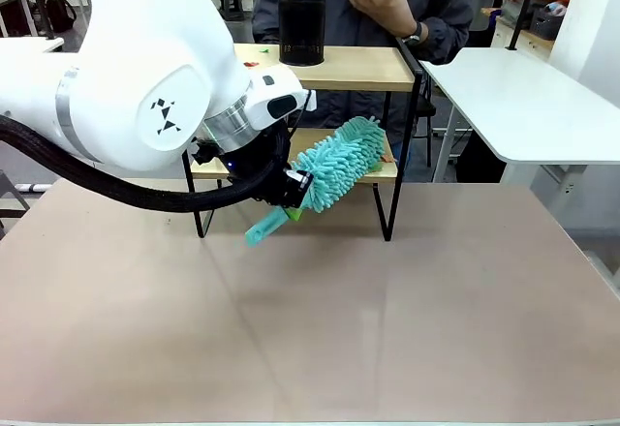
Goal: Clean the shelf.
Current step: Clean the specific tier of the Shelf with the Duster once objects are removed.
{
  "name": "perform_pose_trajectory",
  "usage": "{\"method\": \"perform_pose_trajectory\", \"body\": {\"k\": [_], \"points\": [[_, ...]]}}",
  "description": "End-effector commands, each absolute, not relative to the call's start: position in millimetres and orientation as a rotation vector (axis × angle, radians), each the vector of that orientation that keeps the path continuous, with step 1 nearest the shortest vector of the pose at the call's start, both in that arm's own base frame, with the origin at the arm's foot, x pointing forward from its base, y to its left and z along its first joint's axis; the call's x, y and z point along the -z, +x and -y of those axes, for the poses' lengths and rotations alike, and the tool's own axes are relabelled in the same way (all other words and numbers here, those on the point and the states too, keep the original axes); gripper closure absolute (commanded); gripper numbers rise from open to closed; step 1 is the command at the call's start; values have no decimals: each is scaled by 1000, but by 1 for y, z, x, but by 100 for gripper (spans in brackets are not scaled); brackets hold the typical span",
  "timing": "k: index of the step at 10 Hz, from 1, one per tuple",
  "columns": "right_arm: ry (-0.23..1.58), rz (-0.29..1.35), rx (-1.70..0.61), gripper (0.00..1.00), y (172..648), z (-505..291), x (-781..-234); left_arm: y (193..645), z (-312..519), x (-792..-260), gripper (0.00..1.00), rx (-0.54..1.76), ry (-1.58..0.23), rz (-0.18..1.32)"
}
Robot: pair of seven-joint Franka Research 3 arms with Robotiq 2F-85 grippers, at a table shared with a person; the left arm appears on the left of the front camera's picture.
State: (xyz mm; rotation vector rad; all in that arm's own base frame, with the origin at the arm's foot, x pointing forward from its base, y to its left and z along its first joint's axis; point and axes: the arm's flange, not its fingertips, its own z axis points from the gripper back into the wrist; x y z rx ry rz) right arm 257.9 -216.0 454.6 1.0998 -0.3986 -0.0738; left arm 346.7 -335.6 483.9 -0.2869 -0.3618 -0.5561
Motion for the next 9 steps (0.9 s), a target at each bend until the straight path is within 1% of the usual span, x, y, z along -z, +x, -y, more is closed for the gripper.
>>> {"method": "perform_pose_trajectory", "body": {"k": [1,4,6,8,9], "points": [[1116,430,56,0,260,215,-456,350,321,-488,88,681,-271,338],[1116,430,56,0,260,215,-456,344,304,-495,88,926,-279,316],[1116,430,56,0,260,215,-456,343,291,-499,88,922,-261,309],[1116,430,56,0,260,215,-456,342,274,-504,88,859,-241,322],[1116,430,56,0,260,215,-456,342,265,-506,88,809,-212,356]]}}
